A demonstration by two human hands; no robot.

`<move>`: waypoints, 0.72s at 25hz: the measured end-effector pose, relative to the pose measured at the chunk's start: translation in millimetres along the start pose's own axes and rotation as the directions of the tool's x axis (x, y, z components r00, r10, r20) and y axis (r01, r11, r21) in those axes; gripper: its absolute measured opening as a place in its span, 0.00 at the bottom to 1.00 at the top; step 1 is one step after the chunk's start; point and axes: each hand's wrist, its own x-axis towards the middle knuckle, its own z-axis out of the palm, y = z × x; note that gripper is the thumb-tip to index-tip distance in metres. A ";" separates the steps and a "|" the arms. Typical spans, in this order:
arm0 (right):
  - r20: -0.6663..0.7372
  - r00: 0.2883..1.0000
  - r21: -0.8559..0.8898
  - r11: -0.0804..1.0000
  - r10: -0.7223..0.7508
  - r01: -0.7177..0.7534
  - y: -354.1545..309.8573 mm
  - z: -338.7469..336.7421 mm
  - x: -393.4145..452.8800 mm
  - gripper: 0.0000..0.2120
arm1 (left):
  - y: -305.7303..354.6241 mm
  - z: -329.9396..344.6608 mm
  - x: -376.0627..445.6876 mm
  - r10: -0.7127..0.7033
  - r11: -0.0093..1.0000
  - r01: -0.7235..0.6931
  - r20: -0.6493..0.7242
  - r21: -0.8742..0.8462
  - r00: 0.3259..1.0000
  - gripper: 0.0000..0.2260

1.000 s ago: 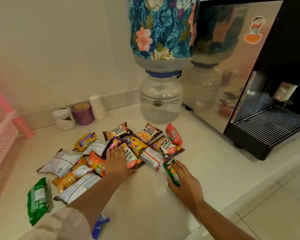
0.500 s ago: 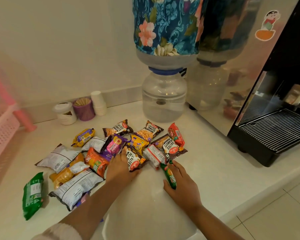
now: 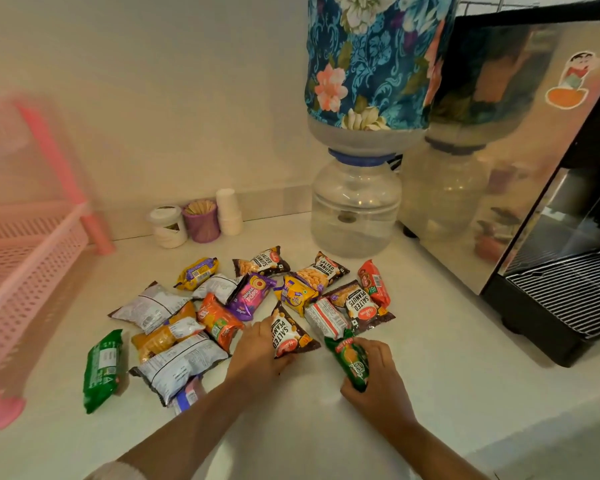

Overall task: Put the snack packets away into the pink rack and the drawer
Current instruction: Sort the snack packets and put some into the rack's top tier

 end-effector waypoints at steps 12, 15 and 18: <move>-0.173 0.983 0.459 0.879 -0.060 0.134 -119.8 2.7 70.9 0.31 | 15.2 -144.0 1.8 0.103 0.983 -0.147 -0.338 -0.107 0.935 0.41; -0.174 0.975 0.492 0.845 -0.141 0.210 -168.0 12.2 91.7 0.28 | 6.0 -217.2 7.2 0.078 0.972 -0.169 -0.456 -0.162 0.886 0.38; -0.136 0.958 0.503 0.816 -0.251 0.285 -223.0 27.8 106.8 0.26 | -5.6 -299.8 13.2 0.086 0.974 -0.190 -0.581 -0.121 0.809 0.34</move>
